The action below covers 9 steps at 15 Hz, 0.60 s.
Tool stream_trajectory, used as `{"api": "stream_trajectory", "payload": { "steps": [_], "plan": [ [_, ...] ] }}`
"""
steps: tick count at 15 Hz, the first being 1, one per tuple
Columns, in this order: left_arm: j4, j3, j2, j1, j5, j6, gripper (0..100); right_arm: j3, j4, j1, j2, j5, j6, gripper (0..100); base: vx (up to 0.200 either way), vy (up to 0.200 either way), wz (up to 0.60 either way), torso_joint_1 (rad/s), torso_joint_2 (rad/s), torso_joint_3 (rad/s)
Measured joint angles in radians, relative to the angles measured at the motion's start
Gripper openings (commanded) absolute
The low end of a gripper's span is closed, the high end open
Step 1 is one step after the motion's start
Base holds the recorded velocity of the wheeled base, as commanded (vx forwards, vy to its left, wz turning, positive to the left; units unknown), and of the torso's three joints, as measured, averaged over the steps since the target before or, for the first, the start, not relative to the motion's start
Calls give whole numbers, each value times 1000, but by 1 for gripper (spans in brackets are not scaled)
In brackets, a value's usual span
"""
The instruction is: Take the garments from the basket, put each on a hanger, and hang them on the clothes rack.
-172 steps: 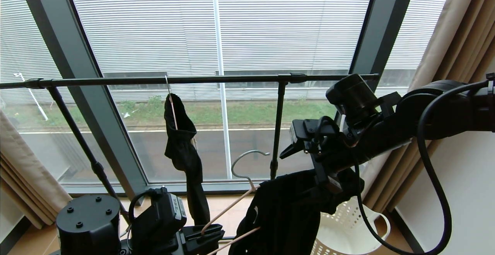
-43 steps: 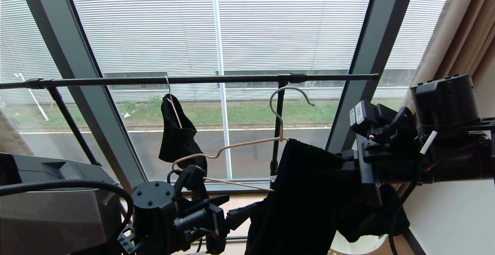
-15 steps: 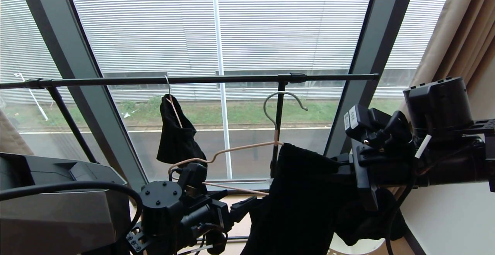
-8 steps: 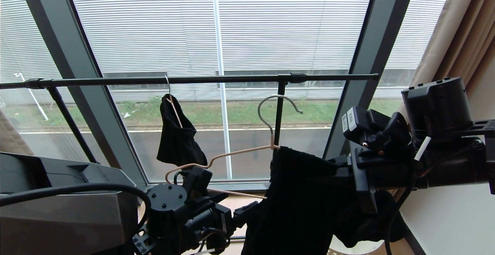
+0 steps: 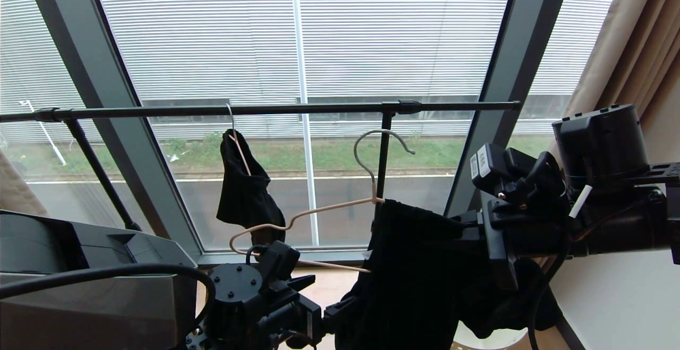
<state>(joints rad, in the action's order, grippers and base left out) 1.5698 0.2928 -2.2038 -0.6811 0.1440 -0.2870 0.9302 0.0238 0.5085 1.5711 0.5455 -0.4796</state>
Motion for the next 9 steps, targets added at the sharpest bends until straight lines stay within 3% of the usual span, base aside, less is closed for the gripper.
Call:
{"api": "stream_trajectory", "payload": {
  "steps": [1,2,9],
  "plan": [
    [0,-1,0,0,0,4,100,0,0,0,0,0,0,0,0,0,0,0,0,0],
    [0,-2,-1,-1,-1,5,0,0,0,1,0,0,0,0,0,0,0,0,0,0],
    [0,-3,-7,-1,-1,7,0,1,1,-6,5,0,0,0,0,0,0,0,0,0]
  ]
}}
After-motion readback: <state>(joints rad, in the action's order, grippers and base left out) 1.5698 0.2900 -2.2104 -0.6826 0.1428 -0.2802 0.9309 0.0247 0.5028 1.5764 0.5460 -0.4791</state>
